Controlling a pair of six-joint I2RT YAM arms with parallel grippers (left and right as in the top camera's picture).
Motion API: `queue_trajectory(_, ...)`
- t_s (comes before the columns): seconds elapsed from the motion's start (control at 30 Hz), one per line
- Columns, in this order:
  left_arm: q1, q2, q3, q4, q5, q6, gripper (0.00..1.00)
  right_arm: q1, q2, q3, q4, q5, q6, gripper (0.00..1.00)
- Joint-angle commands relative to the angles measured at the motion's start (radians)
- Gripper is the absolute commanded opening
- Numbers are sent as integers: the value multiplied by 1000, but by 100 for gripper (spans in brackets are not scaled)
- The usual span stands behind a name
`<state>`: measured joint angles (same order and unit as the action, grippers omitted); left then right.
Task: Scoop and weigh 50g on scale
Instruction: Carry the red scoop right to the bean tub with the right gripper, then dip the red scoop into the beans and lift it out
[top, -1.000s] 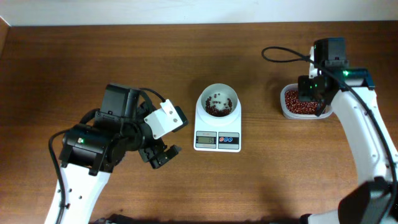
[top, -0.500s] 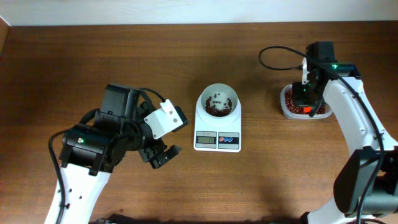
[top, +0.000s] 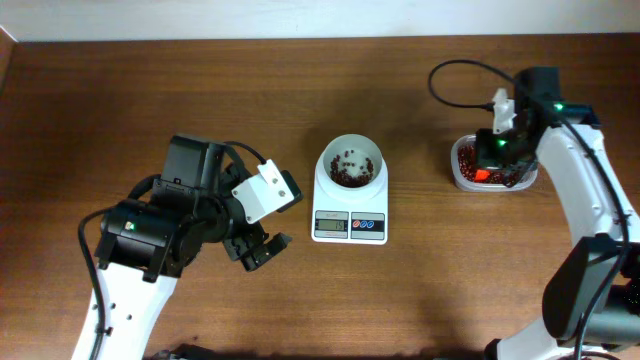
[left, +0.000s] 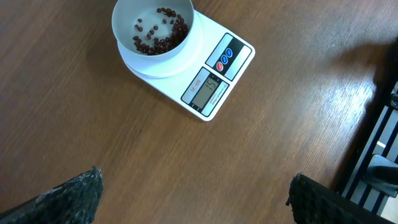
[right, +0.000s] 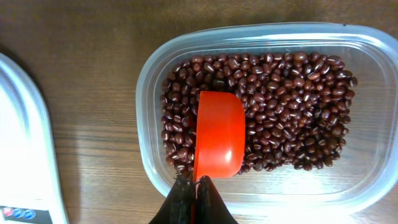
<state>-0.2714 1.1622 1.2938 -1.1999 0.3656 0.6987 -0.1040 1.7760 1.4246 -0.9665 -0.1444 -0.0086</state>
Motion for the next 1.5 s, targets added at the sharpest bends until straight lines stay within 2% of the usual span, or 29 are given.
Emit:
queue_trajectory(0.0, 6, -5, 16, 2, 1, -5, 99, -60, 31, -2, 1, -161, -40, 4)
queue_trajectory(0.23, 6, -5, 16, 2, 1, -5, 99, -141, 137, -2, 1, -337, -48, 4)
queue_trajectory(0.53, 6, -5, 16, 2, 1, -5, 99, -175, 157, 0, -15, -349, -47, 4)
queue_trajectory(0.8, 6, -5, 16, 2, 1, -5, 99, -255, 71, 1, -32, -349, -47, 4)
queue_trajectory(1.07, 6, -5, 16, 2, 1, -5, 99, -258, -17, 1, -33, -342, -47, 4)
queue_trajectory(1.47, 6, -5, 16, 2, 1, -5, 99, -260, -25, 1, -39, -342, -47, 4)
